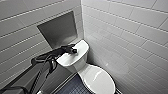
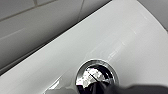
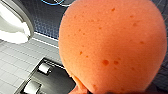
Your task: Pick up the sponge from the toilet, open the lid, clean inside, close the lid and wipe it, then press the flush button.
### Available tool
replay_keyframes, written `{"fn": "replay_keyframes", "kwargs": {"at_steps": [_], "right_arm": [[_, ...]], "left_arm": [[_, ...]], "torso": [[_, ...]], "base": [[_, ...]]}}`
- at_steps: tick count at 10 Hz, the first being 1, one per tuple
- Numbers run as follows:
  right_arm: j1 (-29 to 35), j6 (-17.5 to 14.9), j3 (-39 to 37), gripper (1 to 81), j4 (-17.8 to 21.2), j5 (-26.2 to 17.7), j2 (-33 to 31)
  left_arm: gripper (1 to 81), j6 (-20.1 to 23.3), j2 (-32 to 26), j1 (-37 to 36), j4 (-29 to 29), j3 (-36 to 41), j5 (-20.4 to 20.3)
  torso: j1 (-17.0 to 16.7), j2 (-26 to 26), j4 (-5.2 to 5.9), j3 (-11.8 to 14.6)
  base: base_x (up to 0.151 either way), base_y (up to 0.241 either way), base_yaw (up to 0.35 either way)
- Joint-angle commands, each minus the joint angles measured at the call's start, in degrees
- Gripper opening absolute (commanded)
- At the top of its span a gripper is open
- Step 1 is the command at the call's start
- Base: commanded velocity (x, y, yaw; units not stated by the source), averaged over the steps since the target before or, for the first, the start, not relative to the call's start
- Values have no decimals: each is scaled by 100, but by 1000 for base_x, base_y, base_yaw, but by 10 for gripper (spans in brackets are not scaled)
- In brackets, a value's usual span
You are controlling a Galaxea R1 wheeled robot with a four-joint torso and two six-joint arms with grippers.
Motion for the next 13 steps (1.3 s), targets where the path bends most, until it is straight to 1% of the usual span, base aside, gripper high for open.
{"fn": "replay_keyframes", "kwargs": {"at_steps": [1,2,3,4,5,6,7,8,9,10,11,12,13], "right_arm": [[-288,-19,117,10,-118,-108,100],[-288,-19,117,10,-118,-108,100],[-288,-19,117,10,-118,-108,100],[-280,-19,117,10,-118,-108,100],[-280,-19,117,10,-127,-108,101],[-280,-19,117,10,-127,-108,109],[-288,-19,126,10,-118,-108,100],[-288,-19,117,10,-118,-108,83],[-288,-19,99,10,-92,-108,48],[-271,-19,99,10,-83,-108,4],[-227,-11,91,10,-65,-108,-84],[-183,-19,108,10,-65,-108,-162],[-139,-19,116,10,-65,-108,-259]], "left_arm": [[10,22,0,-818,17,15,407],[10,22,-17,-914,-17,15,424],[10,22,-52,-1142,-53,84,647],[10,13,-78,-1406,-62,173,984],[10,13,-148,-1608,-192,321,1232],[10,13,-289,-1688,-413,533,1295],[10,13,-568,-1723,-649,1003,1295],[10,13,-918,-1741,-773,1640,1295],[10,13,-1439,-1724,-791,2630,1295],[10,22,-1893,-1672,-783,3459,1294],[10,22,-2625,-1558,-756,4721,1295],[10,13,-3306,-1391,-730,5735,1295],[10,13,-3729,-1234,-686,6344,1295]], "torso": [[0,0,0,0],[0,0,0,0],[0,0,0,0],[0,0,0,0],[0,0,0,0],[0,0,0,0],[0,0,0,0],[0,0,0,-2],[0,0,0,-2],[0,0,0,-2],[0,0,0,-2],[0,0,0,-2],[0,0,0,-2]], "base": [[0,0,0],[0,0,0],[0,0,0],[0,0,0],[0,0,0],[0,0,0],[0,0,0],[0,0,0],[0,0,0],[0,0,0],[0,0,0],[0,0,0],[0,0,0]]}}
